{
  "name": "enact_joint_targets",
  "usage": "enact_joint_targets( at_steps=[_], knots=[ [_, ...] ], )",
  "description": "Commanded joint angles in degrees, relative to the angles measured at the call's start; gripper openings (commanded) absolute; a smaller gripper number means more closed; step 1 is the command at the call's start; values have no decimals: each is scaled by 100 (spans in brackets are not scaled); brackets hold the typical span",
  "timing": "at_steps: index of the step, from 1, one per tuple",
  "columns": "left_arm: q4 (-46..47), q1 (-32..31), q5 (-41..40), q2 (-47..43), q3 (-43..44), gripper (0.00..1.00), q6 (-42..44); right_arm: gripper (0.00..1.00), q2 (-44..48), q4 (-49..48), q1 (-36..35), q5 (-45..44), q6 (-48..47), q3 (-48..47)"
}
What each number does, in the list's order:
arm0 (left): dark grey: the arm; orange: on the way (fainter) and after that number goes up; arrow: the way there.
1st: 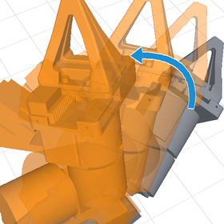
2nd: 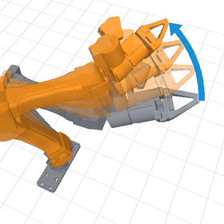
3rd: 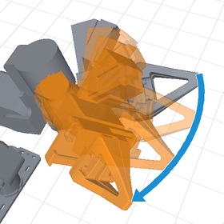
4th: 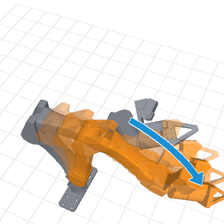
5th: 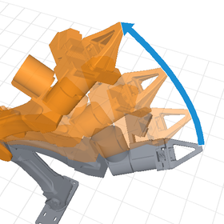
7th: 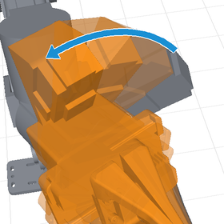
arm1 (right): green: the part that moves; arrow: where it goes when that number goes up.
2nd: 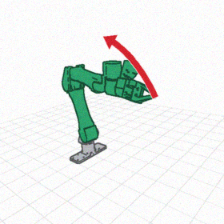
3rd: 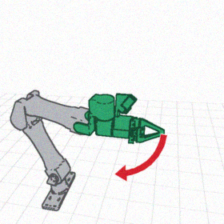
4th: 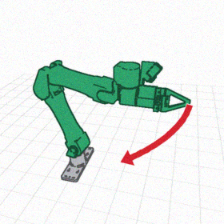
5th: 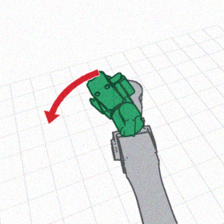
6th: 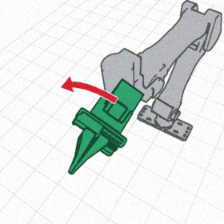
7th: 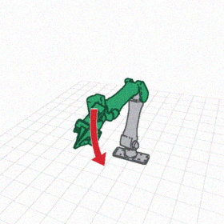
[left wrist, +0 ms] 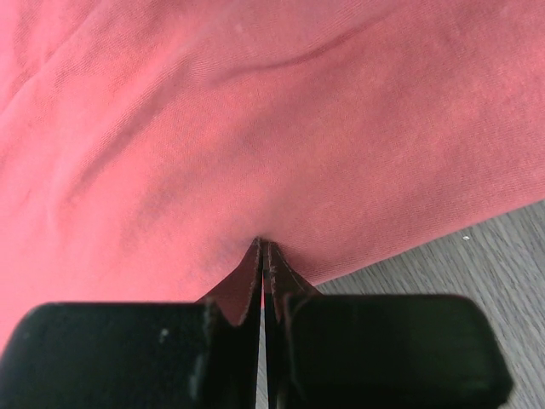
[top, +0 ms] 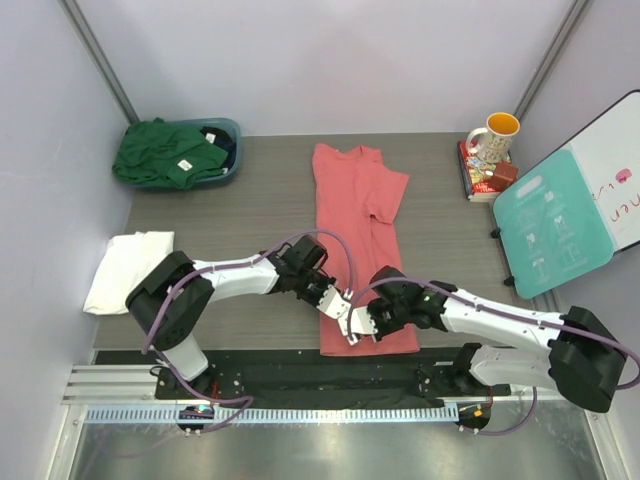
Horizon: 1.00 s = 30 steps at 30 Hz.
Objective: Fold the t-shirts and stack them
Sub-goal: Grab the bottom of the folded rectangular tshirt with both arms
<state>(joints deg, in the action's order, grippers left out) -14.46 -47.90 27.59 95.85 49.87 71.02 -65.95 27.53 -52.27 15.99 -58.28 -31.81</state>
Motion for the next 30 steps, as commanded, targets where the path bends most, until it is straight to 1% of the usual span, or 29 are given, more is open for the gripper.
enact_joint_targets(
  at_steps=[1, 17, 22, 26, 27, 28, 29, 30],
  knots=[
    [-277, -70, 9, 39, 67, 0, 105, 1, 328, 165, 24, -140, 159, -9],
    [-329, -70, -17, 91, 243, 0, 96, 1, 750, 490, 24, -342, 247, 307],
    [-321, -70, 0, 100, 260, 0, 87, 1, 1093, 298, 15, -412, 563, 167],
    [-84, -70, -105, 83, 322, 0, -263, 1, 1471, -265, 24, -727, 888, 280],
    [21, -44, -218, 57, 339, 0, -613, 1, 1550, -257, 15, -807, 906, 298],
    [353, -44, -324, -39, 340, 0, -894, 4, 1594, -231, 24, -912, 958, 333],
    [469, -35, -438, -101, 340, 3, -1080, 23, 1655, -196, 24, -1131, 959, 395],
    [566, -35, -604, -172, 305, 29, -1265, 34, 1743, -134, 24, -1203, 942, 421]
  ],
)
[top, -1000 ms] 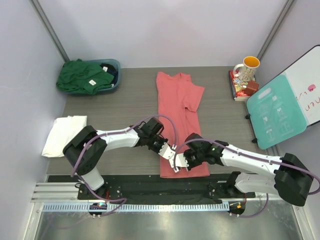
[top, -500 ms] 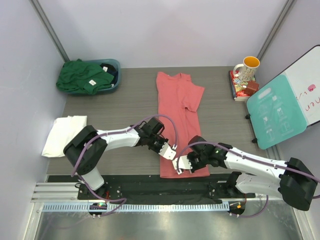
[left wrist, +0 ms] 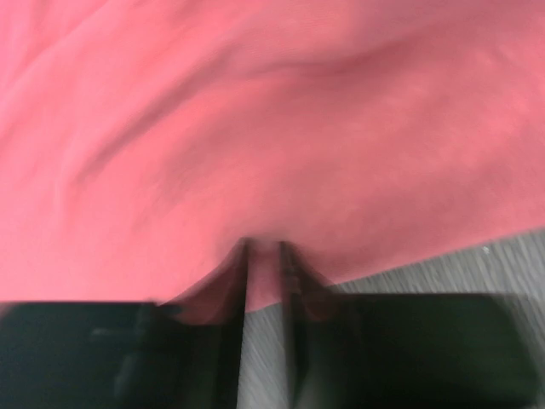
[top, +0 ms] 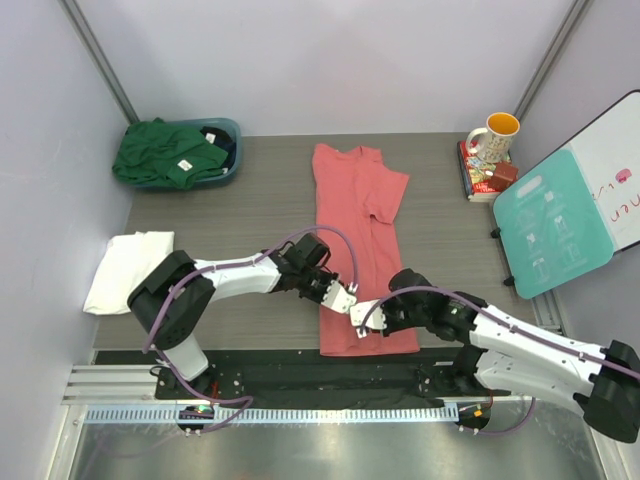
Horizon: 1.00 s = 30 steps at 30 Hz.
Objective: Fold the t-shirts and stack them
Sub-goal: Grab the bottom of the folded rectangular tshirt with both arms
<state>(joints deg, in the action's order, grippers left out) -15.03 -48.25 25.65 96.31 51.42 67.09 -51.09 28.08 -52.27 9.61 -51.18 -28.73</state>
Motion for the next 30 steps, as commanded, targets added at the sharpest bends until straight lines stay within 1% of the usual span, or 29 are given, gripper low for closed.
enact_joint_targets(
  at_steps=[1, 2, 3, 4, 5, 6, 7, 8, 9, 10, 11, 13, 15, 17, 20, 23, 24, 25, 28, 30],
  knots=[
    [789, 8, -472, -331, 97, 42, -899, 43, 484, -14, 24, -635, 196, 139],
    [886, 17, -525, -593, 9, 49, -882, 57, 617, 66, 24, -731, 118, 201],
    [940, 17, -561, -770, -174, 57, -751, 62, 783, 188, 24, -758, 39, 236],
    [949, 9, -561, -937, -280, 61, -646, 65, 1115, 485, 15, -758, -110, 332],
    [932, 17, -552, -1278, -386, 65, -523, 69, 1345, 619, 24, -785, -373, 411],
    [931, 17, -526, -1456, -639, 71, -374, 69, 1556, 707, 24, -863, -506, 508],
    [905, 17, -430, -1614, -781, 74, 11, 70, 1767, 917, 24, -873, -646, 683],
    [809, 9, -351, -1938, -913, 76, 223, 70, 2213, 1032, 24, -881, -926, 754],
    [747, 17, -272, -2063, -1149, 79, 417, 70, 2400, 1146, 24, -847, -1016, 816],
    [677, 17, -210, -2203, -1247, 80, 784, 70, 2602, 1400, 24, -803, -1095, 886],
    [589, -9, -70, -2291, -1327, 80, 927, 70, 2883, 1533, 24, -750, -1166, 904],
    [326, -53, -8, -2415, -1441, 79, 1165, 70, 3060, 1744, 68, -592, -1403, 913],
    [124, -141, 98, -2389, -1503, 78, 1560, 70, 3096, 1903, 59, -548, -1692, 887],
    [114, -237, 220, -2302, -1521, 77, 1850, 70, 3026, 2087, 59, -556, -1764, 790],
    [-52, -316, 423, -2021, -1302, 77, 2097, 70, 2895, 2465, 59, -443, -2070, 588],
    [-360, -387, 642, -1643, -1004, 77, 2369, 71, 2623, 2869, 59, -145, -2484, 308],
    [-387, -396, 730, -1555, -933, 77, 2379, 71, 2248, 2966, 59, -74, -2502, 211],
    [-422, -439, 757, -1415, -871, 77, 2370, 71, 2061, 2993, 59, -12, -2450, 27],
    [-483, -536, 810, -1221, -669, 77, 2344, 71, 1403, 3029, 68, 164, -2406, -132],
    [-554, -563, 863, -1176, -624, 77, 2378, 71, 1295, 2880, 59, 287, -2484, -80]
  ],
)
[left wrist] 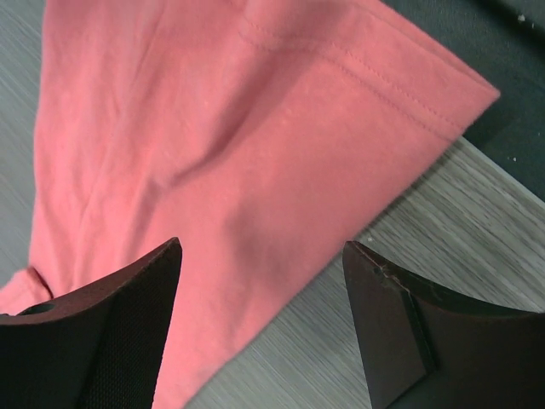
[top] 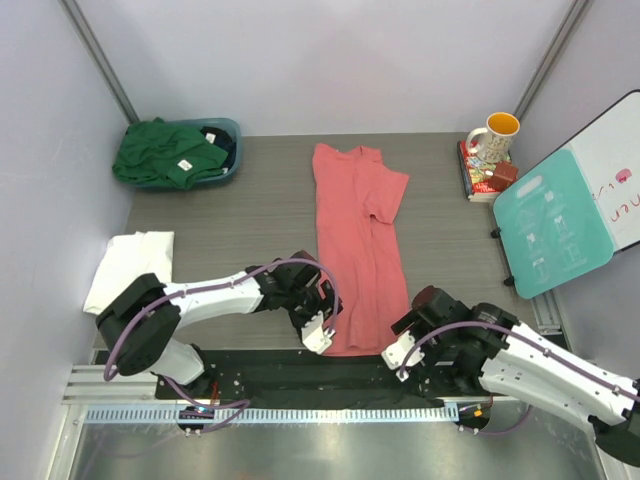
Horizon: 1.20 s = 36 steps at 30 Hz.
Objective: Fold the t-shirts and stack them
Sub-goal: Grab the bottom of the folded rectangular tshirt with both arms
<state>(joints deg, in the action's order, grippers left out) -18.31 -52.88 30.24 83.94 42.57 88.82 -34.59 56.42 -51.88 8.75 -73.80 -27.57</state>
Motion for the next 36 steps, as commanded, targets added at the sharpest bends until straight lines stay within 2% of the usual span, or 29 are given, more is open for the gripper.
enact_joint_targets(
  at_steps=[1, 4, 10, 19, 23, 28, 33, 36],
  knots=[
    [-287, -108, 456, 70, 270, 76, 241, 71, -373, -25, 28, 434, -257, -118],
    [-612, -108, 527, 87, 305, 76, 477, 71, -426, -140, 20, 601, -389, 84],
    [-1860, -108, 413, 254, 638, 71, 1031, 71, -812, -184, 28, 777, -390, 287],
    [-2186, -117, 413, 544, 753, 71, 1279, 72, -1391, -860, 20, 742, -118, 489],
    [-2011, -161, 430, 606, 692, 70, 1077, 70, -1560, -1063, 29, 610, 58, 516],
    [-1185, -266, 360, 720, 542, 66, 251, 67, -1533, -1362, 28, 478, 234, 551],
    [-641, -337, 342, 913, 612, 61, -294, 60, -1437, -1581, 20, 320, 305, 700],
    [-613, -363, 325, 940, 683, 54, -523, 54, -1419, -1766, 29, 250, 349, 744]
  ],
)
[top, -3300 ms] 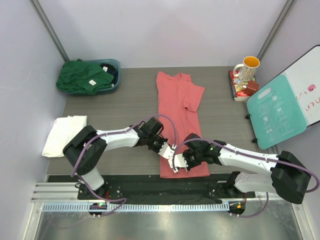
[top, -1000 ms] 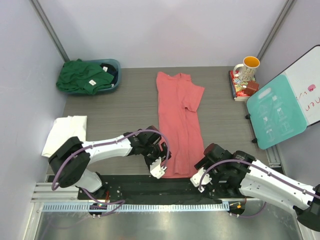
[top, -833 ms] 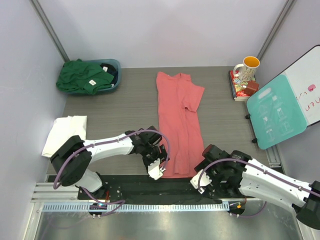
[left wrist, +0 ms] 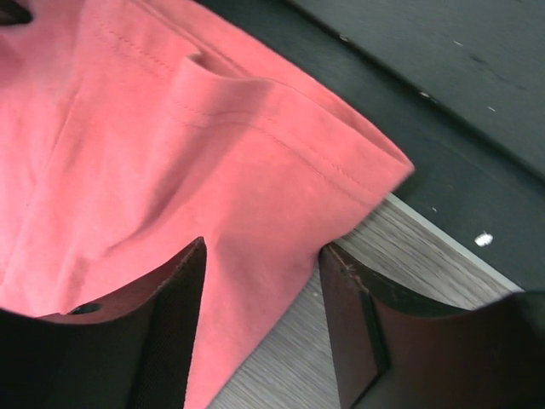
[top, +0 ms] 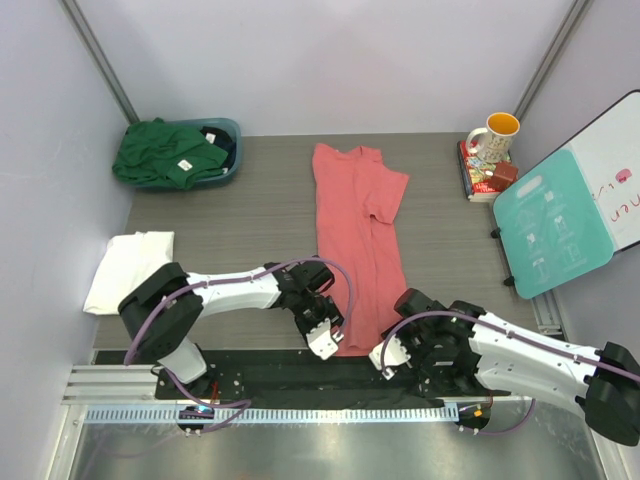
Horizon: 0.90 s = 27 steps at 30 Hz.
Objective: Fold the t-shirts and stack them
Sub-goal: Grab the bottom of the folded rectangular tshirt with both arms
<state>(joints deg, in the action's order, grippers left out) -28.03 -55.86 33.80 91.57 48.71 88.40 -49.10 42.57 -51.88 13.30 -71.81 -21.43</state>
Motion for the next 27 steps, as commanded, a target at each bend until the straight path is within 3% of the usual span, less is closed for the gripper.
enact_joint_targets(
  at_steps=[1, 6, 7, 10, 11, 16, 27],
  knots=[
    [368, -57, -32, 168, 69, 52, -516, 53, 24, -415, 29, -240, 167, 130],
    [290, -57, -102, 37, 16, 42, -789, 46, -161, -582, 64, -266, 220, 122],
    [246, -57, -137, -7, -19, 27, -824, 45, -179, -635, 72, -258, 238, 122],
    [175, -57, -365, -86, -133, 3, -912, 34, -371, -960, 73, -328, 273, 183],
    [106, -57, -435, -113, -160, 0, -904, 25, -450, -1022, 73, -363, 316, 183],
    [8, 180, -559, -376, -353, 0, -965, 1, -785, -1215, 81, -433, 422, 34],
    [-71, 462, -638, -983, -459, 0, -1492, 1, -1004, -1216, 178, -653, 510, -642]
  ],
)
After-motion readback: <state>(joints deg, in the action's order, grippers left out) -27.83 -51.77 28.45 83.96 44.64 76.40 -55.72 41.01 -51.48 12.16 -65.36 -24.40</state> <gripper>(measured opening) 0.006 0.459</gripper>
